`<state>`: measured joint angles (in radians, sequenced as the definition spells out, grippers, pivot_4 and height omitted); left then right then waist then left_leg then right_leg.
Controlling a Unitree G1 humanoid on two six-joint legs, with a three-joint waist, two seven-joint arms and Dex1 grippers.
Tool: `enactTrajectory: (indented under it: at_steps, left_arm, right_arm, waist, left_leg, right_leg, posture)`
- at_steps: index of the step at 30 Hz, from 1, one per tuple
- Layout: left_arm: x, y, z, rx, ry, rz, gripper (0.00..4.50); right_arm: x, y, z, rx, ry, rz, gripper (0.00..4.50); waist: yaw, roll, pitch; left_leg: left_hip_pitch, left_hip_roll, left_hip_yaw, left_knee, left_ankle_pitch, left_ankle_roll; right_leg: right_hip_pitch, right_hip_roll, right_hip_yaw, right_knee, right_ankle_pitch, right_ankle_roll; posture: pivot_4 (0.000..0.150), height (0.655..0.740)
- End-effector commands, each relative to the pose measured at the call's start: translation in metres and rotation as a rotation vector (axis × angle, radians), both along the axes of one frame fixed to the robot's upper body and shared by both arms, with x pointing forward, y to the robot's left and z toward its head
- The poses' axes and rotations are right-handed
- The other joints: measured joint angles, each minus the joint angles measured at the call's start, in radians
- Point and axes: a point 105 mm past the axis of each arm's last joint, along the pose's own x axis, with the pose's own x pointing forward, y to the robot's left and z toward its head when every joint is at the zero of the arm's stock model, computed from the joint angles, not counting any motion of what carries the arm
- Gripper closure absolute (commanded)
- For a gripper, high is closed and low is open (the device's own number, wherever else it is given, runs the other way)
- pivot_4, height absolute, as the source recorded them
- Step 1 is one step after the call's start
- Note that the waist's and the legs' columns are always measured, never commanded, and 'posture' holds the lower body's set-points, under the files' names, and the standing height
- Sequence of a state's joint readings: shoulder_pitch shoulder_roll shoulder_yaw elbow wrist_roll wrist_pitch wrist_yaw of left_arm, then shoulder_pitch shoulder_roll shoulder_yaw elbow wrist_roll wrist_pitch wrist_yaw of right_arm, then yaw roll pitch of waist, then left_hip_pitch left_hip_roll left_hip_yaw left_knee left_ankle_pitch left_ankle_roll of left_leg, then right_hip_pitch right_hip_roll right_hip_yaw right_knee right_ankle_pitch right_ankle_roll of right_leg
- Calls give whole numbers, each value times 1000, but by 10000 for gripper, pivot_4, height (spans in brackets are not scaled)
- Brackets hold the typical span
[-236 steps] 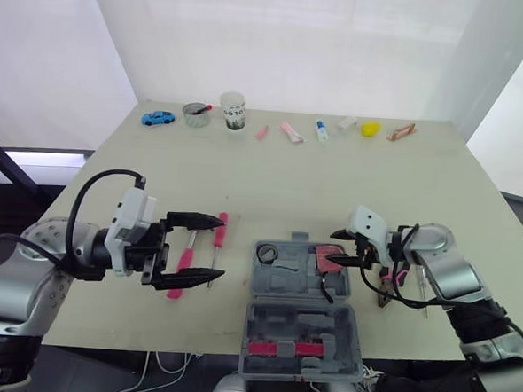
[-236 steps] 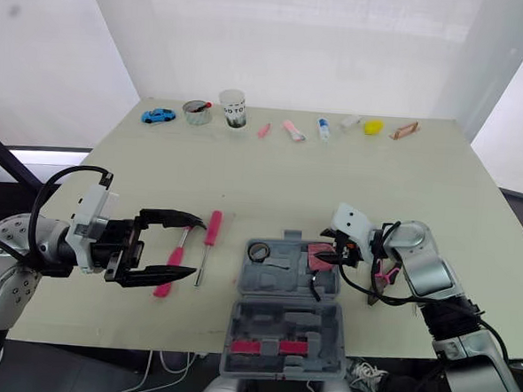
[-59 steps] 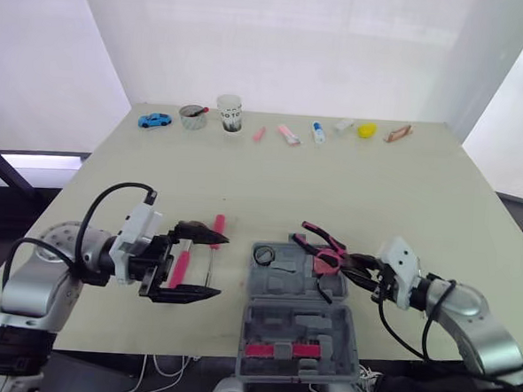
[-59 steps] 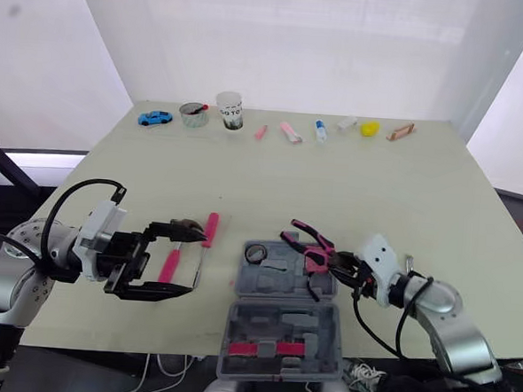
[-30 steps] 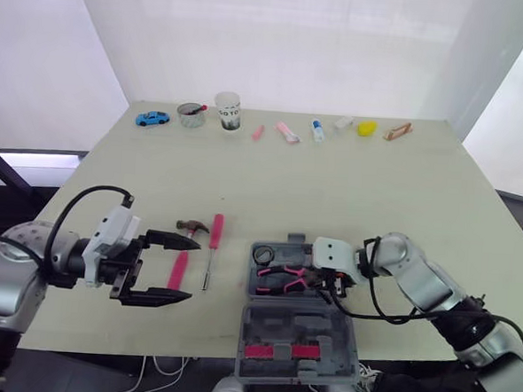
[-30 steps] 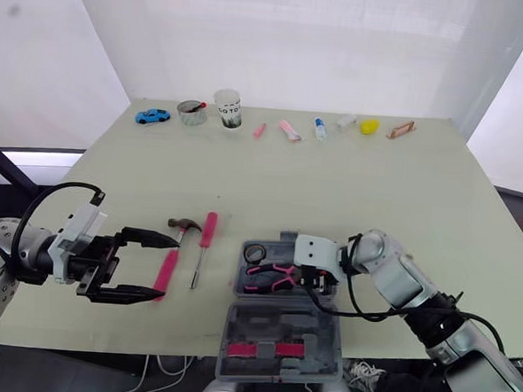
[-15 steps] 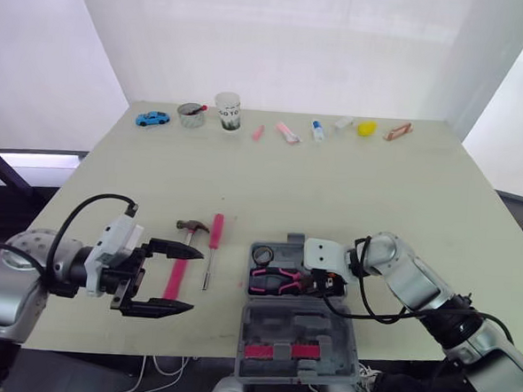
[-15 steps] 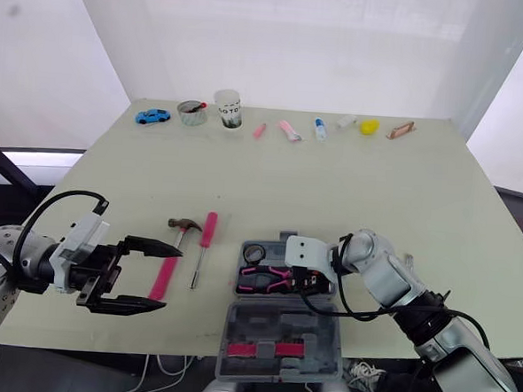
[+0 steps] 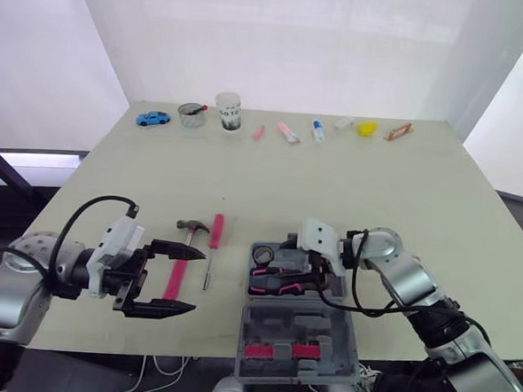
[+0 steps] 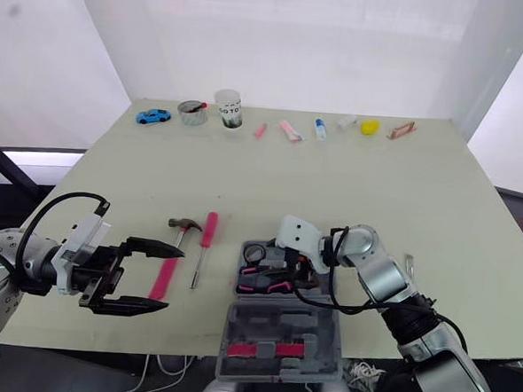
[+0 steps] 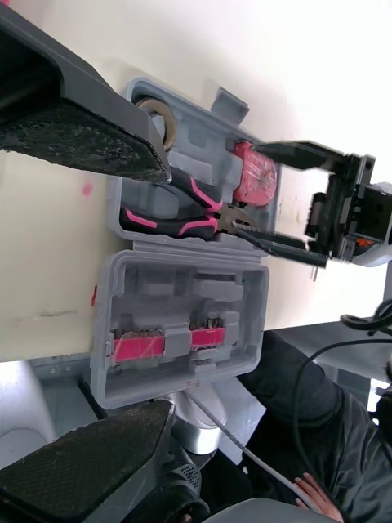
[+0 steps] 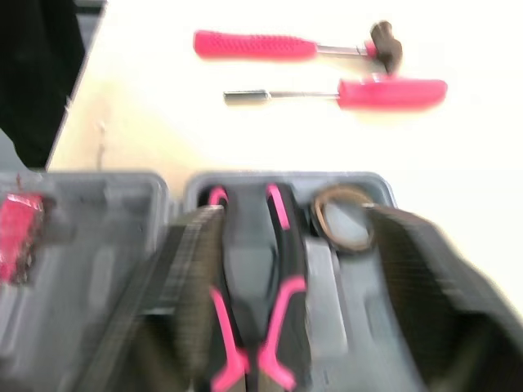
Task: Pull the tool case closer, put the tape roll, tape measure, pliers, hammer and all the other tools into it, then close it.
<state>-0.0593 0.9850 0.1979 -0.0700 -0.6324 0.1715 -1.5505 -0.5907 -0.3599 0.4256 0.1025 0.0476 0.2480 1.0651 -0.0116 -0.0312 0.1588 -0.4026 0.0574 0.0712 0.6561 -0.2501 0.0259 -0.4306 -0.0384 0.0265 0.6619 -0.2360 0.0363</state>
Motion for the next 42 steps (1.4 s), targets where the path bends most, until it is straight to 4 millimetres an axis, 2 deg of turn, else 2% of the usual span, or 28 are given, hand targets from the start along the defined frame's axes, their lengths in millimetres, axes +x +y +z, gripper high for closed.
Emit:
enactTrajectory:
  at_steps: [1,2,3,9,16,21,24,27,32,37,39,42]
  left_arm:
    - [-1,-1,9,-14,-42,-17,0]
    - [-2,-1,9,-15,-41,-15,0]
    - [-2,-1,8,-17,-40,-11,0]
    - [-2,0,6,-19,-40,1,0]
    - [0,1,5,-27,-43,21,0]
    - [-1,2,5,-32,-49,29,0]
    - [-2,3,2,-35,-44,43,0]
    - [-1,2,0,-50,-42,60,0]
    - [-1,4,-7,-59,-32,86,0]
    - [2,1,-8,-61,-32,96,0]
    - [2,1,-9,-66,-31,112,0]
    - [1,1,-7,-77,-35,145,0]
  right_arm:
    - [4,-3,4,35,-35,-10,37891]
    - [6,-5,-1,25,-31,-19,43288]
    - [8,-7,-6,17,-25,-30,44290]
    - [8,-8,-21,-2,7,-33,44290]
    - [11,-13,-54,-98,58,-80,44290]
    - [12,-31,-81,-196,129,-151,44290]
    - [3,-38,-99,-258,235,-162,44290]
    - [-2,-44,-117,-315,289,-194,44290]
    - [-4,-50,-135,-358,312,-237,44290]
    - [-1,-43,-132,-314,299,-245,44290]
    - [10,-34,-117,-238,231,-267,44290]
    - [22,-16,-76,-30,108,-271,44290]
  waist:
    - [-2,0,0]
    - [-2,0,0]
    - [-4,0,0]
    - [-6,0,0]
    - [-5,0,0]
    - [-6,-1,-1]
    - [-4,0,-2]
    - [-2,0,-5]
    - [-4,-2,-18]
    - [-4,-2,-31]
    - [-5,-2,-32]
    - [-6,-1,-31]
  left_leg:
    - [0,0,0,0,0,0]
    - [0,0,0,1,0,0]
    - [0,0,0,1,0,0]
    - [1,0,0,1,0,0]
    - [1,0,0,1,0,0]
    - [3,0,0,1,0,0]
    - [6,0,0,1,0,0]
    - [11,1,0,2,0,0]
    - [22,1,0,1,0,0]
    - [25,1,0,1,0,0]
    - [25,2,0,1,0,0]
    - [24,2,0,0,0,0]
  right_leg:
    - [0,0,0,0,0,0]
    - [0,0,0,0,0,0]
    - [0,0,0,0,0,0]
    - [0,1,0,1,0,0]
    - [0,1,0,1,0,0]
    - [2,1,1,2,0,0]
    - [4,1,1,2,-1,-3]
    - [10,1,0,1,-2,-4]
    - [19,0,0,0,-2,-5]
    - [21,-1,0,0,-2,-5]
    - [21,-1,0,0,-2,-5]
    - [20,-1,0,1,-2,-6]
  posture:
    - [1500,7400]
    - [1500,7400]
    - [1500,7400]
    - [1500,7400]
    - [1500,7400]
    - [1500,7400]
    - [1500,7400]
    - [1500,7400]
    - [1500,7400]
    - [1500,7400]
    - [1500,7400]
    - [1500,7400]
